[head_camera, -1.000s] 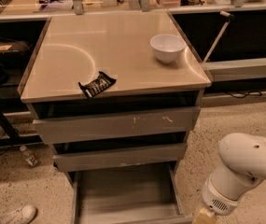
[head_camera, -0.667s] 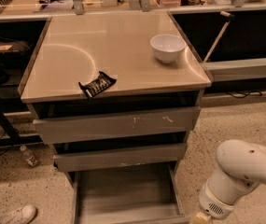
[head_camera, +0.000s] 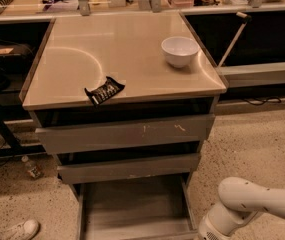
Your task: Close bottom drawer
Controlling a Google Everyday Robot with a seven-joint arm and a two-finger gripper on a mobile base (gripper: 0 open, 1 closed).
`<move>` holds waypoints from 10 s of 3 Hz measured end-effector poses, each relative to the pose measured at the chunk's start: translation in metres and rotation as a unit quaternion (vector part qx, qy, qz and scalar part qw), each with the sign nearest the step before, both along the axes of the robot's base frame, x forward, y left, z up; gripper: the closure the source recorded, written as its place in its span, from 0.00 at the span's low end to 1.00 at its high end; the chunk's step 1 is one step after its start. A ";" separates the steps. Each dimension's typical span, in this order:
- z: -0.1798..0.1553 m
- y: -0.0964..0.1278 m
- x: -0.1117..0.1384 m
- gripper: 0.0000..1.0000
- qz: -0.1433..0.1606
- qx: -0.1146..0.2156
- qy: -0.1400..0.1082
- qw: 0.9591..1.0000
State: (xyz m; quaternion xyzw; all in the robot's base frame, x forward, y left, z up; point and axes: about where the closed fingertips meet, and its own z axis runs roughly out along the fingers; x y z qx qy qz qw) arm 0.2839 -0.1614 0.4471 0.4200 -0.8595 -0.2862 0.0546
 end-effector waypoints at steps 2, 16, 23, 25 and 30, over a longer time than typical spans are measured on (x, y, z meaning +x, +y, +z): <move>-0.052 0.013 -0.002 1.00 -0.021 0.027 0.030 0.999; -0.289 0.002 0.104 1.00 -0.216 0.065 0.005 0.974; -0.269 0.005 0.191 1.00 -0.336 0.105 -0.106 0.930; -0.288 0.017 0.213 1.00 -0.332 0.094 -0.114 0.932; -0.274 0.072 0.286 1.00 -0.369 0.162 -0.168 0.899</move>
Offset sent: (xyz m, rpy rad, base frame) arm 0.0032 0.0084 -0.0403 0.0391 0.0355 -0.0367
